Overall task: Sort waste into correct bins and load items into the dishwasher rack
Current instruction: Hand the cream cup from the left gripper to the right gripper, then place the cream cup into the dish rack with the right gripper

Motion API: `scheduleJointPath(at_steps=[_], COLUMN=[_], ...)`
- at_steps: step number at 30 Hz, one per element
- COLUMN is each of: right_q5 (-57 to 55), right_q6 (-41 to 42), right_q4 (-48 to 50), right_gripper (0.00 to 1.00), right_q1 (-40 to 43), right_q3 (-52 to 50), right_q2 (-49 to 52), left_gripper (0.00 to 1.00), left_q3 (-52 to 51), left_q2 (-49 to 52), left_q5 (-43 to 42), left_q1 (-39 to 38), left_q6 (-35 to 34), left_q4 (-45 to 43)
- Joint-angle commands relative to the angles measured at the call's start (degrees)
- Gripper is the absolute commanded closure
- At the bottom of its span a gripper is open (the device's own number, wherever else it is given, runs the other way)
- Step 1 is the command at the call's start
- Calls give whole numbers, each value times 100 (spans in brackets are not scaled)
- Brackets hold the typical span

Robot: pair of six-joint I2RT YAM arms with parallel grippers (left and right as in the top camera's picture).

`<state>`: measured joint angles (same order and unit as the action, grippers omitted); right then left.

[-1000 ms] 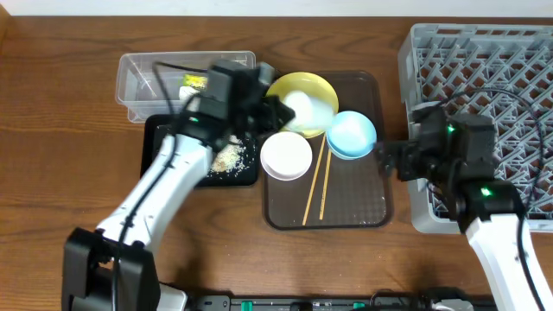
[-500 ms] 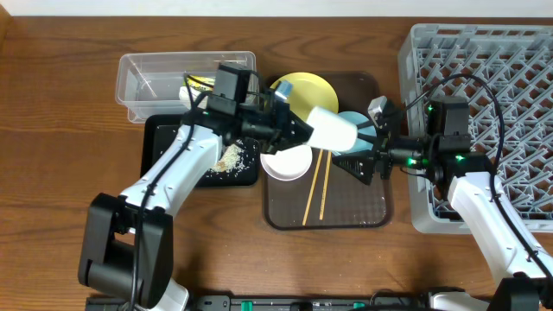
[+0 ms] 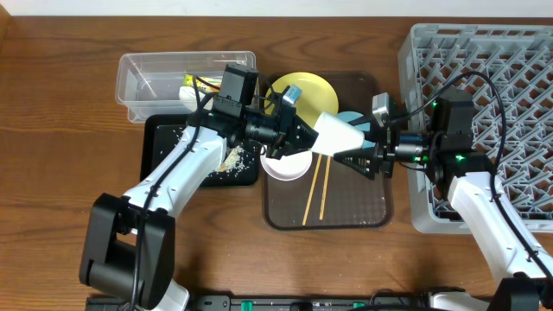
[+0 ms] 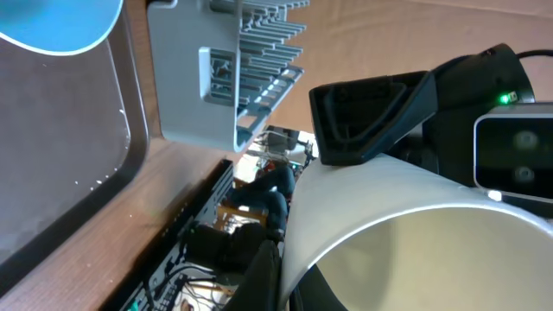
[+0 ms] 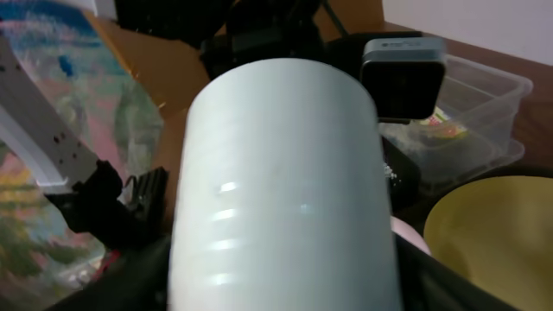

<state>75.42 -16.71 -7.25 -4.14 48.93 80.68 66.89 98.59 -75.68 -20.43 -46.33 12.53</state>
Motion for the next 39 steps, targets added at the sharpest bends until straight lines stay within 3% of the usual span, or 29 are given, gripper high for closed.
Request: scheduleJointPath(at_steps=[1, 4, 8, 10, 12, 17, 20, 23, 29, 35, 39], right_q5=[278, 98, -483, -1001, -1652, -3261, -4092, -4809, -6564, -8039, -8310], right_q6=[-50, -48, 103, 361, 566, 601, 601, 811, 1596, 2216, 2341], right_q4=[42, 39, -26, -46, -127, -872, -1746, -2511, -3775, -4767, -5134], right_gripper=[37, 39, 42, 43, 47, 59, 71, 99, 99, 99, 99], right_q1=[-44, -44, -37, -31, -20, 129, 330, 599, 1239, 1810, 2203], right_q3=[74, 74, 74, 74, 74, 131, 380, 761, 1681, 2350, 2393], right_q2=[11, 11, 11, 11, 9, -195, -511, -815, -1064, -887, -686], left_gripper=[94, 93, 69, 56, 51, 48, 48, 48, 37, 35, 35], left_q3=[42, 42, 42, 42, 42, 44, 44, 42, 42, 42, 42], left_q2=[4, 4, 4, 2, -13, -365, -887, -1427, -2277, -2531, -2522], left_q5=[-42, 11, 538, 1351, 2559, 4356, 5077, 5670, 6033, 6033, 6033], left_q1=[-9, -7, -7, 0, 44, 354, 634, 922, 1456, 1576, 1576], left_q6=[-31, -26, 586, 1152, 1624, 2422, 2616, 2616, 2616, 2616, 2616], left_q4=[-22, -22, 37, 407, 992, 1963, 2402, 2791, 3373, 3504, 3510])
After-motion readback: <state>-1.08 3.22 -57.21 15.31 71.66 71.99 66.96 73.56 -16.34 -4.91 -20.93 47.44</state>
